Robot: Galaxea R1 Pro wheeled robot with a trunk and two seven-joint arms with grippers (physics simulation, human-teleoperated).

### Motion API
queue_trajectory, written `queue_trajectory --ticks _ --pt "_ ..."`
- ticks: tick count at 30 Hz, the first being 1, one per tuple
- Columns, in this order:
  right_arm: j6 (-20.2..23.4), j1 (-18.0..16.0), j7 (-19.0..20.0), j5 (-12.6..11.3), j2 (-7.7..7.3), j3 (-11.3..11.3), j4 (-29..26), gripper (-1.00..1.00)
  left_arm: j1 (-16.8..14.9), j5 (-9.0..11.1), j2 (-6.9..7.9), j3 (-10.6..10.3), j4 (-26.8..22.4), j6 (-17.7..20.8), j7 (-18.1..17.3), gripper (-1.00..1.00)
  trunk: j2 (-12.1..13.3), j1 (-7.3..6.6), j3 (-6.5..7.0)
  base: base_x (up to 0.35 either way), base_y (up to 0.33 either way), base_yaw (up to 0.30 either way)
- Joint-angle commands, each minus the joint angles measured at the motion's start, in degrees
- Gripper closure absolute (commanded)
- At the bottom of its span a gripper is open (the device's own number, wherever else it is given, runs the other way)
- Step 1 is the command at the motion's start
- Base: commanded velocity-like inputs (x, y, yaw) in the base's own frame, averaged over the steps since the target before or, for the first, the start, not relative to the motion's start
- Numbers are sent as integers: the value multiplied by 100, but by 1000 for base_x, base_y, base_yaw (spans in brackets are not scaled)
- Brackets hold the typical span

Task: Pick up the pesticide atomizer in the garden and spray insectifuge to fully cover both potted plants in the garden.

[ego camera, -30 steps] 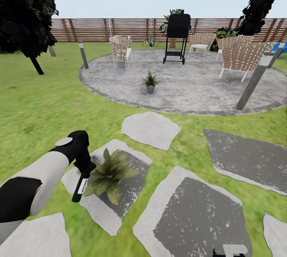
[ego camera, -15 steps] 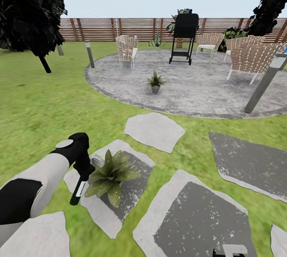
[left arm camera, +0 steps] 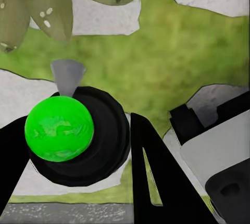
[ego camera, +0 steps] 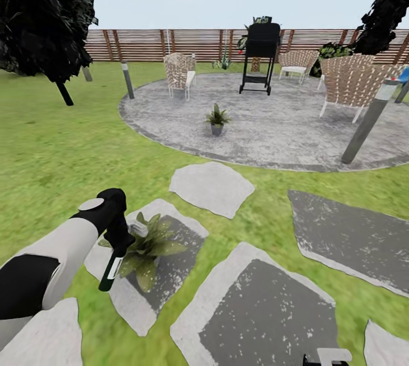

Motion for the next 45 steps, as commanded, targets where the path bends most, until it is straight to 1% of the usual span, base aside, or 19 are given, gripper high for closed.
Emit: queue_trajectory --ticks 1,13,18,26,30,31,32,33,34,35,37,38,39,40,41,42,43,44,45 --pt "0 -2 -38 56 2 -1 4 -100 -3 -45 -3 -14 -7 58 -54 100 -2 -2 -5 -75 -256 235" --pt "0 -2 -38 56 4 -1 4 -100 16 -54 -4 -14 -7 58 -54 100 -2 -2 -5 -7 -272 275" --pt "0 -2 -38 56 4 -1 4 -100 26 -62 -4 -22 -7 61 -37 100 -2 -2 -5 -174 -224 263" --pt "0 -2 -38 56 2 -1 4 -100 60 -49 23 -5 -7 49 -4 100 -2 -2 -5 -234 -194 53" --pt "-5 -2 -19 54 -5 10 -17 -100 495 35 162 55 -102 16 17 100 -2 -2 -5 -232 -151 0" --pt "-7 -2 -14 59 -9 14 -20 -100 642 81 221 77 -228 -19 21 100 -2 -2 -5 -230 -132 0" --pt "-8 -2 -9 65 -13 37 -21 -100 822 172 287 146 -426 -138 23 100 -2 -2 -5 -230 -127 0" --pt "-8 -2 -6 69 -18 143 -25 -100 1055 325 361 302 -690 -369 26 100 -2 -2 -5 -230 -117 0" --pt "-8 -2 -5 68 -19 258 -29 -100 1210 416 400 427 -850 -534 35 100 -2 -2 -5 -229 -110 0" --pt "-8 -2 -4 66 -21 691 -134 -100 1553 567 462 845 -1160 -962 124 100 -2 -2 -5 -217 -96 0" --pt "-7 -2 44 65 -22 1164 -331 -100 1773 623 477 1295 -1283 -1396 305 100 -2 -2 -5 -213 -92 0" --pt "-3 -2 275 62 -22 1584 -520 -100 1926 692 475 1799 -1325 -1974 552 100 -2 -2 -5 -193 -70 0" --pt "1 -2 659 59 -33 1806 -690 -100 2065 817 468 2334 -1325 -2672 779 100 -2 -2 -5 -93 -29 0" --pt "5 -4 965 61 -48 1884 -818 -100 2164 928 462 2715 -1309 -3210 909 100 -2 -2 -5 -47 -15 0" --pt "7 -4 1233 63 -63 1925 -943 -100 2267 1026 456 3041 -1295 -3708 1004 100 -2 -2 -5 -24 -8 0" --pt "8 -5 1495 68 -94 1955 -1081 -100 2409 1133 453 3381 -1287 -4315 1098 100 -2 -2 -5 -10 -3 0" --pt "13 -4 1657 75 -153 1970 -1167 -100 2531 1226 452 3600 -1282 -4841 1157 100 -2 -2 -5 -5 -2 0" --pt "16 -9 1921 149 -225 1979 -1261 -100 2675 1343 447 3815 -1255 -5515 1199 100 -2 -2 -5 -2 -1 0" --pt "17 -23 2234 267 -267 1982 -1314 -100 2769 1428 436 3935 -1181 -5964 1234 100 -2 -2 -5 -1 0 0"
